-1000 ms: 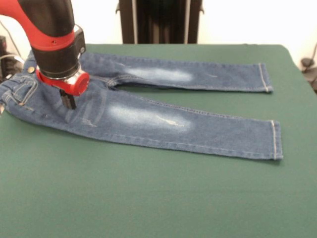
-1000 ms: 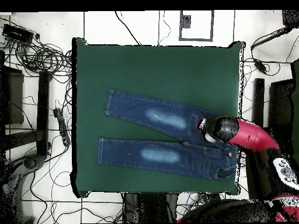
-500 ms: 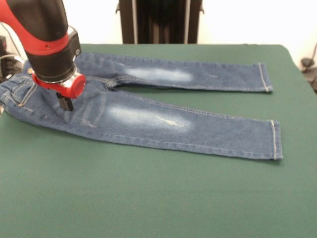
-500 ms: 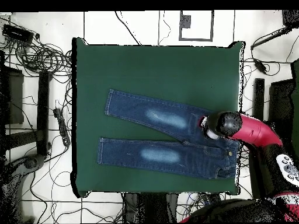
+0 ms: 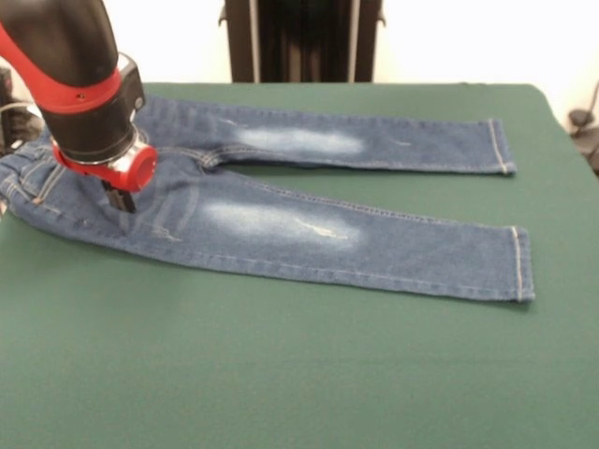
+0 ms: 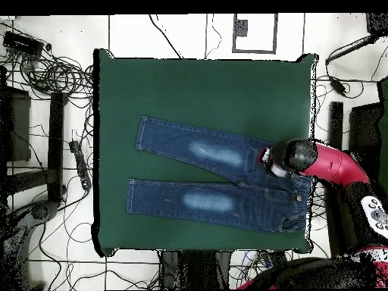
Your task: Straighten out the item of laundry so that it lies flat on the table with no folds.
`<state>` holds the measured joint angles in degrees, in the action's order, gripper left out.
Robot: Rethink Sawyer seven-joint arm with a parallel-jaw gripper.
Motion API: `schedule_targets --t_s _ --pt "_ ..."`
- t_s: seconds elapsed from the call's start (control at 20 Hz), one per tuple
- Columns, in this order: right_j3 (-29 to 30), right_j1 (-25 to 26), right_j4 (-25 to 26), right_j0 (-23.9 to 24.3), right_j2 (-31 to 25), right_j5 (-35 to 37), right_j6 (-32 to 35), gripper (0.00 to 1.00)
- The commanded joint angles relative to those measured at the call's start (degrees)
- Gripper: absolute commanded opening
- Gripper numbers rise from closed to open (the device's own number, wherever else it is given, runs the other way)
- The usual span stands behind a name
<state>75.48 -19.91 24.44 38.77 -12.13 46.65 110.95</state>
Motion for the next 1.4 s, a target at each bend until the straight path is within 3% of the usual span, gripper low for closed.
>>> schedule_targets --t_s 0.05,0.55,1.4 --pt "-5.0 4.9 4.0 -0.8 -10.3 -8.0 -14.2 0.00" --pt "-3.4 5.1 5.1 -0.1 -10.8 -9.0 -10.3 0.00" --pt "-3.1 5.1 5.6 0.0 -10.9 -8.9 -9.2 0.00"
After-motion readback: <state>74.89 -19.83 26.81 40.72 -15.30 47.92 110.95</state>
